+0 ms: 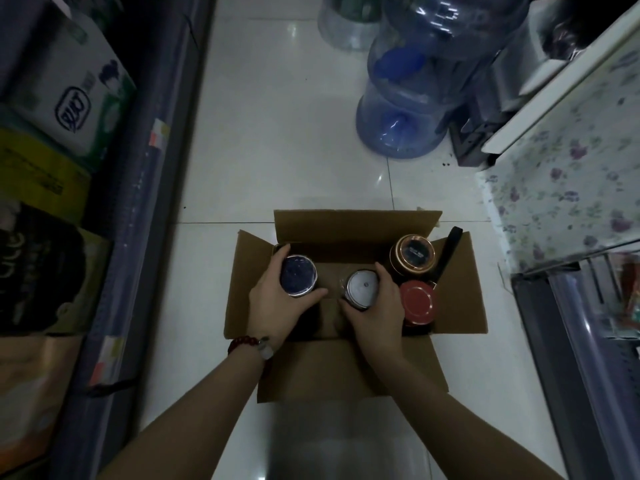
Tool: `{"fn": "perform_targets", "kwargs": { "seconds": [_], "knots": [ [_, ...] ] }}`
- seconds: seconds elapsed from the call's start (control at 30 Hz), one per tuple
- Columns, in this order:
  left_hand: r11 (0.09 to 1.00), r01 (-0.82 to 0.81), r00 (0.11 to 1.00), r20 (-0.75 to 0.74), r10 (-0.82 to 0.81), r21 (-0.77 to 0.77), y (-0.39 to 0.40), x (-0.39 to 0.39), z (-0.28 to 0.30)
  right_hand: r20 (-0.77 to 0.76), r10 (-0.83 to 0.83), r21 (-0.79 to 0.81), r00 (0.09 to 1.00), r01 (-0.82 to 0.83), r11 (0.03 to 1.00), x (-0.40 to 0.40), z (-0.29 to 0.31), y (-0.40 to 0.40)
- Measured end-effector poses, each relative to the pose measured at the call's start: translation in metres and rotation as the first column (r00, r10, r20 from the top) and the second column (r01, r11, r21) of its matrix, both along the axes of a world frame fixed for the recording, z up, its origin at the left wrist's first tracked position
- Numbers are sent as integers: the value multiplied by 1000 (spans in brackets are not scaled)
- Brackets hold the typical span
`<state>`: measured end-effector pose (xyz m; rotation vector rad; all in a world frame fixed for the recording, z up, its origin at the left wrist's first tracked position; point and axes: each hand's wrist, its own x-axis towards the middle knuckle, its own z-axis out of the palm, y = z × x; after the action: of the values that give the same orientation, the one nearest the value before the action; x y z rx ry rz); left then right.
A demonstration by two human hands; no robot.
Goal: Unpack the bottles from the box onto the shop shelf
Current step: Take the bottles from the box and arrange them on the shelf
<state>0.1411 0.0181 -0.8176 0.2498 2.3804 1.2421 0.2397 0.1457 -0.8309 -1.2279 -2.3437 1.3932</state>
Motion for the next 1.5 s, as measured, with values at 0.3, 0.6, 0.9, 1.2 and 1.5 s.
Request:
{"fn": "perform_targets", "kwargs": {
  "seconds": [0.3,0.6,0.9,1.2,1.5],
  "knots": [
    [994,31,995,-93,-41,-106,14,-2,105,1,-18,-19,1000,18,1000,18,98,12],
    [973,174,955,-217,-204,-148,27,5,290,-86,-53,18,995,55,998,36,292,31],
    [949,313,911,-276,-306,-16,61,19,489,-220,-105,109,970,131,985,59,501,48],
    [842,501,859,-238,-454,202,104,43,664,-377,-210,147,902,283,948,116,688,71],
    [641,641,767,-338,-545,421,162,109,820,-562,-328,150,759,484,862,185,838,88]
  ]
}}
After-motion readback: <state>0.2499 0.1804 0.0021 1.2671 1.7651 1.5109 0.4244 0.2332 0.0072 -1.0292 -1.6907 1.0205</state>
